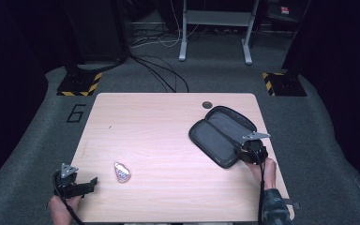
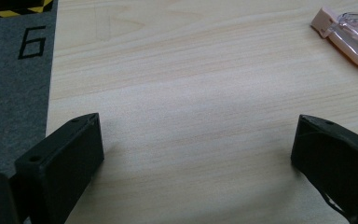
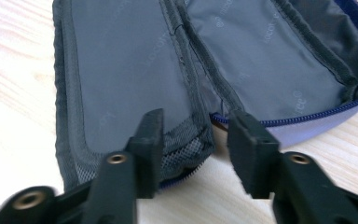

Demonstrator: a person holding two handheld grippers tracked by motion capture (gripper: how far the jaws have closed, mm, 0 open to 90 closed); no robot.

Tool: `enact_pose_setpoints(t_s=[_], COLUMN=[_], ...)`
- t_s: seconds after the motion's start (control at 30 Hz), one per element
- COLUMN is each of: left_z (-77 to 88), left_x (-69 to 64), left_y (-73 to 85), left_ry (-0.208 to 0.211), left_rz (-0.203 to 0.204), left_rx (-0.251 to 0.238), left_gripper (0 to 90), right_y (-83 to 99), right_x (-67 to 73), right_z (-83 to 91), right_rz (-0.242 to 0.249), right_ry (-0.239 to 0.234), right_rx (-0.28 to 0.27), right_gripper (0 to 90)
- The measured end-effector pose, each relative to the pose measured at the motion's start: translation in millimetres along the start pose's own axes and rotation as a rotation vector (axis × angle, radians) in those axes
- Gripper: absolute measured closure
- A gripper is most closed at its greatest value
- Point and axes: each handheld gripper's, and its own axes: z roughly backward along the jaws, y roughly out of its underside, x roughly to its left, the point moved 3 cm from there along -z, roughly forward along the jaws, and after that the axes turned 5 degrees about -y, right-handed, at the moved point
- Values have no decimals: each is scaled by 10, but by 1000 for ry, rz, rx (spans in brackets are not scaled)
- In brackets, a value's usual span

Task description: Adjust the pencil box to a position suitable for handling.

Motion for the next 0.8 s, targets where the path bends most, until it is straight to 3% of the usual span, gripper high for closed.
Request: enact_pose_setpoints(t_s=[0.1,0.23,0.33,0.5,0.8], left_z=[1,1,1,1,1], left_x=[0,1,0,-1,-1], left_y=[0,0,1,1,1], left_ry=[0,0,0,0,0], left_rz=[-1,-2,-1,0,0], left_rx=[0,1,0,0,-2], left_gripper=[23,24,24,25,26], right_y=[-7,8,10,28,-1], right_x=[-27,-29,-26,-6,123], right_z=[-43,-60,-70,-77,-82], right_rz=[-10,-29,-22,-47,-47], right_ry=[21,-1,8,-20,-45], right_rx=[8,12,20,15,4], right_gripper=[684,740,794,807,805])
